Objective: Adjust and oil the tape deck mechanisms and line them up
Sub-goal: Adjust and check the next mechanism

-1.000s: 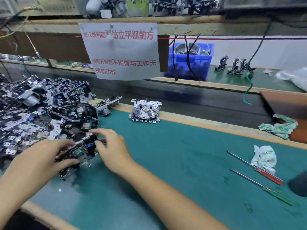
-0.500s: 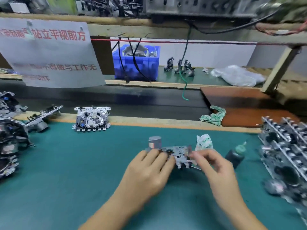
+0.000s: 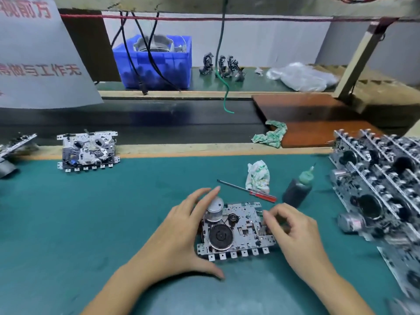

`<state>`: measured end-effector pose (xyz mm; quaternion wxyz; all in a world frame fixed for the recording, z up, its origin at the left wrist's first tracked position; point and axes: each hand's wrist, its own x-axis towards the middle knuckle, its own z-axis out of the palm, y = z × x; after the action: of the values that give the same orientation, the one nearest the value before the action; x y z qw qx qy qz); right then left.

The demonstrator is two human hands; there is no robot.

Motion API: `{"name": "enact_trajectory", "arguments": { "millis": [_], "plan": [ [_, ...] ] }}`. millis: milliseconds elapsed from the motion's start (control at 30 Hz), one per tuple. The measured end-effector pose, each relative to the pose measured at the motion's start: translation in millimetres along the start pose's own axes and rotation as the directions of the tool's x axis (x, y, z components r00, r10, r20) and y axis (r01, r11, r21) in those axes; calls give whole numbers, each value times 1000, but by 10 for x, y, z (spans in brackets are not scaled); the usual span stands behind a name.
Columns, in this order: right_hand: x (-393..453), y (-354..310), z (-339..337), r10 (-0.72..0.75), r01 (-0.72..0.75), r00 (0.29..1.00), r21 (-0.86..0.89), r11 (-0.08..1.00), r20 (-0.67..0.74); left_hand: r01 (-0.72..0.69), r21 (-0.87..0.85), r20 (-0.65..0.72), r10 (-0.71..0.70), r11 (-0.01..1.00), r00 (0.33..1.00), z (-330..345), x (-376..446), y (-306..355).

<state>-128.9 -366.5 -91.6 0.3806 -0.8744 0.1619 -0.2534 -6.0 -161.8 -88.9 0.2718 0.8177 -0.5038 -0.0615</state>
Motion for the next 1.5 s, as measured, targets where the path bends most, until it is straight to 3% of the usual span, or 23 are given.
{"name": "enact_trajectory", "arguments": {
  "millis": [333,567,1067,1167,1267,1367,1500],
  "plan": [
    [13,-45,5,7,-7,999,11,1000,33,15,-145,37,-10,989,999,1,25,-5],
    [10,-55,-10,29,-30,999,26,999,36,22,-99,-52,-27,995,998,38,32,121],
    [42,-102,-72,25,-23,999,84,996,-21,24,-187,31,-18,982,999,-21,11,19],
    [44,-147,-149,-56,42,976,69,997,212,15,-207,44,-6,978,999,-7,8,9],
    [90,-220,-167,-66,162,817,-118,980,572,20,-238,50,-9,971,999,2,8,-12],
    [145,-257,-87,-103,408,766,-357,840,634,23,-262,45,-12,965,999,-13,5,-28],
    [242,-388,-61,-56,472,772,-513,717,633,0,-254,20,5,967,1000,-8,-9,-36]
  ]
}}
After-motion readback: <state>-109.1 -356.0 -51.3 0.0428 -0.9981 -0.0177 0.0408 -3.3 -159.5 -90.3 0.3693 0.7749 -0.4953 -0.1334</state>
